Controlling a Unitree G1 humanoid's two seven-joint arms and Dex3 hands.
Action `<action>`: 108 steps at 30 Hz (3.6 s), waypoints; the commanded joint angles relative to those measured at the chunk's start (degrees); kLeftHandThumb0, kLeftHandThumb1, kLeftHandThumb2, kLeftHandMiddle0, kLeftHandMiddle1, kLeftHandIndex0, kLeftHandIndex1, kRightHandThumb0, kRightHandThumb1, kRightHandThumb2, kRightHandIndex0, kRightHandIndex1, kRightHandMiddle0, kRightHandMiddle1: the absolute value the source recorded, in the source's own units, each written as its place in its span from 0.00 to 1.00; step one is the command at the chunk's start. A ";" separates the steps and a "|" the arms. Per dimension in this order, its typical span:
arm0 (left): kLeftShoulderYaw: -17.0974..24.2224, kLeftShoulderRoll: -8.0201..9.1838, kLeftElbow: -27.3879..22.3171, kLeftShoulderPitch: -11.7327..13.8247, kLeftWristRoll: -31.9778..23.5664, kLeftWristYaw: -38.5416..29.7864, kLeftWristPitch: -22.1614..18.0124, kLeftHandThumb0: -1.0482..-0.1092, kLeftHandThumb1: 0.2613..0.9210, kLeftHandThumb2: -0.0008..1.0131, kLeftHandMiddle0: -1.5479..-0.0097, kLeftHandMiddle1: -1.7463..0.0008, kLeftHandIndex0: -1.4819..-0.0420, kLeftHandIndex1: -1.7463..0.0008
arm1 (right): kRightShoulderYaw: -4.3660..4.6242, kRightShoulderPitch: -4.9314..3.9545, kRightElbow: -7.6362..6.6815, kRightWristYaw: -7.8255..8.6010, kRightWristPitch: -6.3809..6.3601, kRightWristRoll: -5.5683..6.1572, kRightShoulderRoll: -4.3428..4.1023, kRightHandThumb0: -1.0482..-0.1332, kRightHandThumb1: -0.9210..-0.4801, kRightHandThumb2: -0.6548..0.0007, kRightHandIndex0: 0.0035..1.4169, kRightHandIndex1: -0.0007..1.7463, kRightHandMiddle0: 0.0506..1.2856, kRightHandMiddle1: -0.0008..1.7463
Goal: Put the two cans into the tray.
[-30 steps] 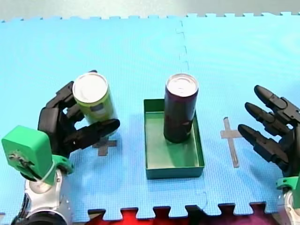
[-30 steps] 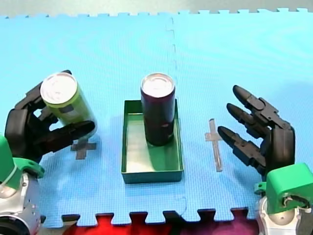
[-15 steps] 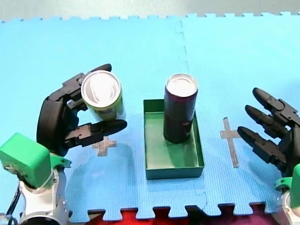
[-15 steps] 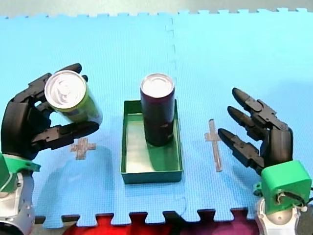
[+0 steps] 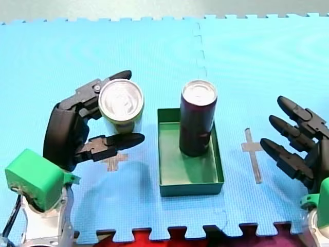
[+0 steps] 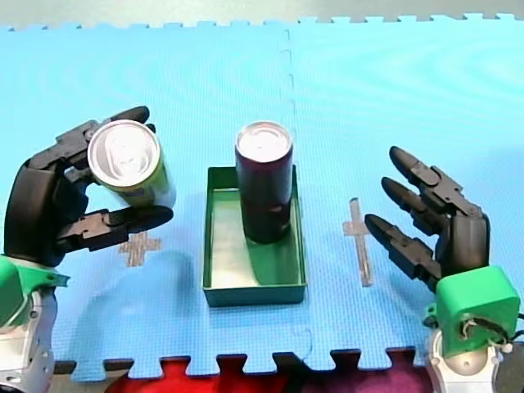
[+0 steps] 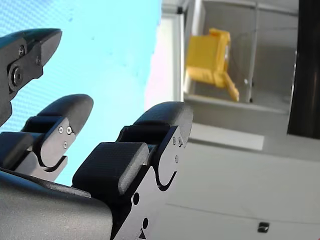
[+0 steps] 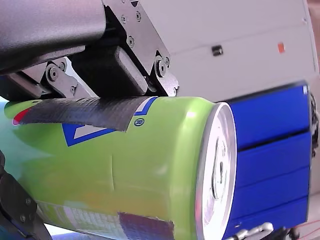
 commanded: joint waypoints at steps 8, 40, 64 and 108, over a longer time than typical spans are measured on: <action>-3.37 -0.91 -10.71 3.33 2.71 4.21 7.42 0.74 0.85 0.00 0.15 0.99 0.21 1.00 | 0.21 -0.64 0.96 -3.07 2.59 -1.44 -0.78 0.64 0.50 1.00 0.63 0.00 0.62 0.00; -9.07 -1.99 -16.80 3.58 1.09 2.96 23.31 0.73 0.87 0.00 0.13 0.99 0.20 1.00 | 1.00 -0.68 0.64 -5.30 5.77 -2.06 -0.94 0.62 0.51 1.00 0.61 0.00 0.61 0.00; -8.64 -4.65 -8.58 -1.05 1.72 6.76 25.37 0.74 0.84 0.00 0.12 1.00 0.19 1.00 | 1.10 -0.63 0.69 -5.42 3.86 -2.08 -1.04 0.63 0.50 1.00 0.61 0.00 0.61 0.00; -12.11 -4.82 -21.19 10.67 1.60 3.02 29.42 0.74 0.83 0.00 0.12 1.00 0.19 1.00 | 1.61 -1.43 2.12 -10.45 3.74 -4.28 -2.14 0.85 0.36 0.99 0.62 0.00 0.61 0.00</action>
